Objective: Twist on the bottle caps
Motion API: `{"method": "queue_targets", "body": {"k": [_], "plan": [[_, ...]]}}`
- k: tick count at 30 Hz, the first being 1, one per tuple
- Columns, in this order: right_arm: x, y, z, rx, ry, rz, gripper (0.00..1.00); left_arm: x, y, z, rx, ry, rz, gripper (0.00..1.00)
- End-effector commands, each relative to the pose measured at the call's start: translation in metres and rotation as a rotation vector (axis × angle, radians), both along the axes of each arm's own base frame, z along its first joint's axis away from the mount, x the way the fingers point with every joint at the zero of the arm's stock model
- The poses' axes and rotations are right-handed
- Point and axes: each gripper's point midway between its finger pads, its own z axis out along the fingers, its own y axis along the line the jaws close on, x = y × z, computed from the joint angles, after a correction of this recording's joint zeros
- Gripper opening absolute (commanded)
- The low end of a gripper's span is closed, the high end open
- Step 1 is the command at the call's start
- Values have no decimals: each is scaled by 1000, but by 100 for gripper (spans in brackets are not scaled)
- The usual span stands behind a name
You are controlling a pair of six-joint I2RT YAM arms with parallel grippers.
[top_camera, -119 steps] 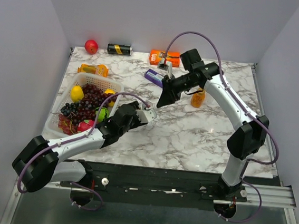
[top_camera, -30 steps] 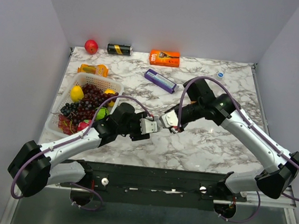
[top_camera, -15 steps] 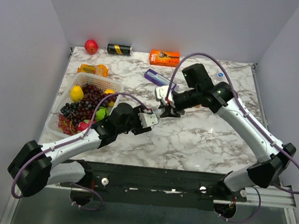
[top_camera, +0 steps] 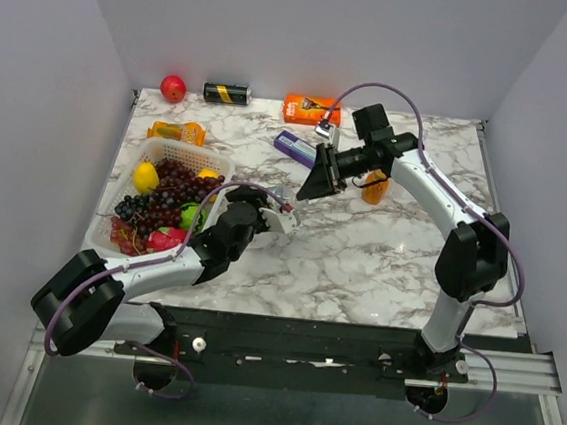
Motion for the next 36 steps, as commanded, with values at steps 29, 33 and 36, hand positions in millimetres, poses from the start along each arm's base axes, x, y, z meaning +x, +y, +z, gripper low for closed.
{"method": "queue_targets", "body": {"k": [29, 33, 36], "plan": [[-80, -42, 41, 82, -1516, 825, 64, -79, -70, -4, -197, 419, -463, 0], [-78, -37, 38, 81, -1519, 843, 61, -83, -73, 2, -215, 413, -490, 0], [-76, -34, 38, 82, -1506, 838, 59, -83, -73, 3, -213, 410, -495, 0]]}}
